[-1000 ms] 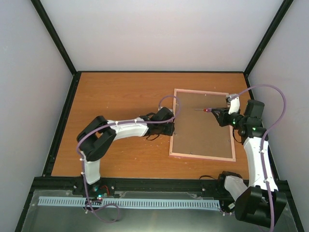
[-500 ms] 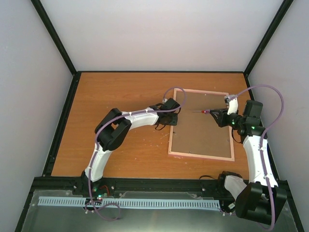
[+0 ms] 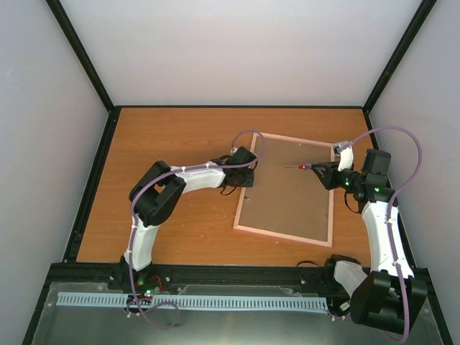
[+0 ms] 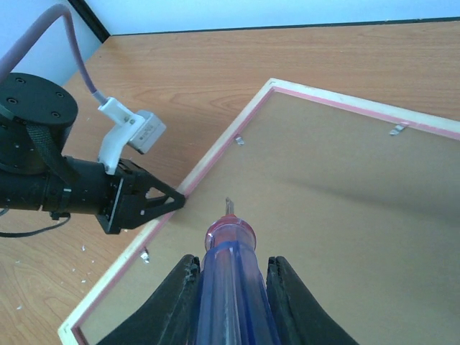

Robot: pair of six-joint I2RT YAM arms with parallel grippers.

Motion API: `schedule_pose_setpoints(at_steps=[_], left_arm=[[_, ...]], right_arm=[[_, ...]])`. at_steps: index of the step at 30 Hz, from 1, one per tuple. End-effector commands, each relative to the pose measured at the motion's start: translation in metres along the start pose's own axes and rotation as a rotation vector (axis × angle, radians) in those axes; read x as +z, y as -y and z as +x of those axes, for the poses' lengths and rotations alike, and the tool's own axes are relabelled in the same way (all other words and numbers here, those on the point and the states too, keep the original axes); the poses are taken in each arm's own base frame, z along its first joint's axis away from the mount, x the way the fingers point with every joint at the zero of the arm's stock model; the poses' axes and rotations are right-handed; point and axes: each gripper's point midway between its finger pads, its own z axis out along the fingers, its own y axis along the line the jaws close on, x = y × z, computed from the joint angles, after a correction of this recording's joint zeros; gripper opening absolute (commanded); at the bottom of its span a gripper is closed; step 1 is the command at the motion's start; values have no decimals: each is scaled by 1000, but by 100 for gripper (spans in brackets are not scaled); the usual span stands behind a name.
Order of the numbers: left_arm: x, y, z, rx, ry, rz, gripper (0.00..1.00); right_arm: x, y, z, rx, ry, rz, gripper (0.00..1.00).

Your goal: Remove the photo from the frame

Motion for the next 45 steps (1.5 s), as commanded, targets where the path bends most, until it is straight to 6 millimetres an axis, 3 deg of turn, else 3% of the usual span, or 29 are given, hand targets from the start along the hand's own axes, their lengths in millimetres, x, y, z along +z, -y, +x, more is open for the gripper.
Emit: schedule_pose_setpoints(at_steps=[1,7,9,14,18,19,20,21,27,34,36,37,39,43,45], left_arm=[[-8,-59,33,14,-79,-142,8],[-28,-97,44,-12,-88,-154,5],[-36,-93,35,18,-61,-120,9],[-67,-62,-5,108,25,-18,42],[-101,-48,-18,160,91,58,64],[-113,-46,-20,167,117,80,75],[-122,-49,-18,160,129,76,94],[-131,-55,-16,146,140,54,99],[-163,-83,13,134,94,-34,100],[-193,-85,27,185,235,61,100],[-198,-106,25,112,289,-27,100],[-199,-125,25,9,310,-111,100],[-187,-149,43,-126,235,-215,100],[-148,-113,70,-5,-28,-69,97],[-140,-93,79,1,-44,48,73]], right_arm=[[-1,-6,-4,-29,11,-40,3],[1,-9,-2,-36,2,-67,3],[2,-9,-2,-34,-1,-75,3],[3,-13,1,-41,-12,-110,3],[2,-16,2,-54,-13,-123,3],[2,-17,1,-59,-11,-126,3],[2,-17,1,-62,-11,-129,3],[2,-18,1,-64,-10,-133,3],[5,-18,2,-59,-19,-151,3],[7,-17,4,-55,-28,-161,3],[7,-17,5,-55,-30,-163,3],[7,-17,5,-56,-29,-163,3],[7,-18,4,-61,-29,-168,3],[6,-20,5,-79,-27,-174,3],[7,-22,7,-87,-29,-180,3]])
